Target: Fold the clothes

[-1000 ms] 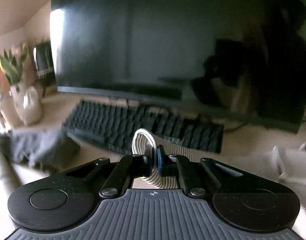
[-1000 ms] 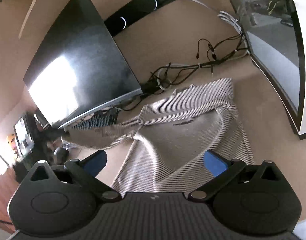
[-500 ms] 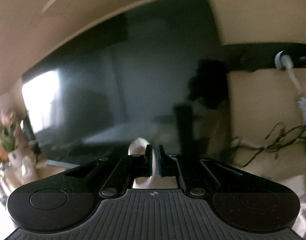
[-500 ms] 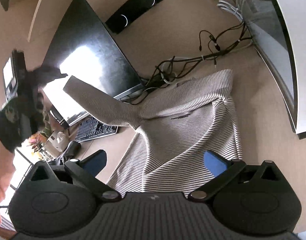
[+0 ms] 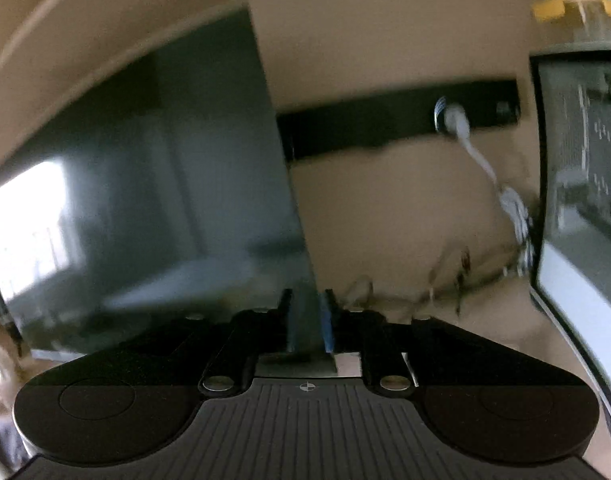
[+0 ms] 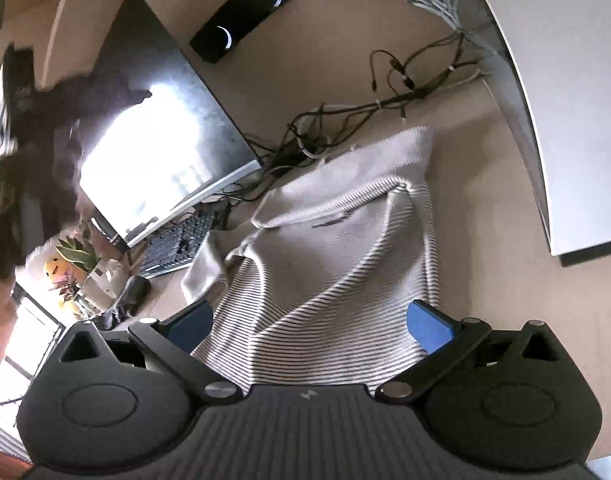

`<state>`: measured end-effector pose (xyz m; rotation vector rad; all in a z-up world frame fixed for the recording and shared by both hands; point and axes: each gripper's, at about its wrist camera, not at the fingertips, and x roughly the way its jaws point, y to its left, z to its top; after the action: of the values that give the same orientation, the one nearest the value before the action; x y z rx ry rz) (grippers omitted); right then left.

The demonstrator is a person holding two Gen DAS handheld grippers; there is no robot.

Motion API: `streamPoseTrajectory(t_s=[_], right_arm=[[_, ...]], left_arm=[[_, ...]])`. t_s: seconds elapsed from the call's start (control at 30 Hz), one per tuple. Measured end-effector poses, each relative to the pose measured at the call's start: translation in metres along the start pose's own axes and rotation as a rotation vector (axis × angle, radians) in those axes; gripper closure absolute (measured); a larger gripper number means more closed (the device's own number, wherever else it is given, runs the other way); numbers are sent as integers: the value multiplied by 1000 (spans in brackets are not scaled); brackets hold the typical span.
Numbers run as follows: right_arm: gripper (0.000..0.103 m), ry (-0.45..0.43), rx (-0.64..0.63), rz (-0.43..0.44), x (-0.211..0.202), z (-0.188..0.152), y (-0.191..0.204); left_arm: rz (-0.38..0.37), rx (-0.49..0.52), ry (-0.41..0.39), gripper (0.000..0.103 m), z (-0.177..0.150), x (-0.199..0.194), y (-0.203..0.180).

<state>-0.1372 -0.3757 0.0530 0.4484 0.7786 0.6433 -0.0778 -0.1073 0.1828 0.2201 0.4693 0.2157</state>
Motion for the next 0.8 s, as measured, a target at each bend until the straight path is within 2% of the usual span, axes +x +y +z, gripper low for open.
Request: streamPoseTrajectory(t_s=[0.07,0.1,0.33,0.47,0.53,0.57,0.6,0.73,0.8], right_arm=[[0,8,4,-9,4,0,-1],[0,12,4,-13,6,0,-1],[0,60,0,-46,22,-8,8],[0,92,-5,-79,31,-13,18],[0,109,-17,-95,34,-16,24],[0,116,-24,-103,34,-17,26],[0,123,-31,-112,35,-18,28],[0,125,-20,-141,34,-21,29],[0,119,-8,-148,32,-21,26]], left_arm=[[3,78,59,51,-32,8,0],[9,127,91,48,-49,11,-2],[37,444,310,48,-164,36,-5],[77,523,388,49,-205,57,1],[100,509,409,60,-212,68,8],[114,502,417,79,-214,72,11],[126,491,422,92,-214,77,15],[139,422,376,97,-198,76,27],[131,329,340,97,-174,71,38]])
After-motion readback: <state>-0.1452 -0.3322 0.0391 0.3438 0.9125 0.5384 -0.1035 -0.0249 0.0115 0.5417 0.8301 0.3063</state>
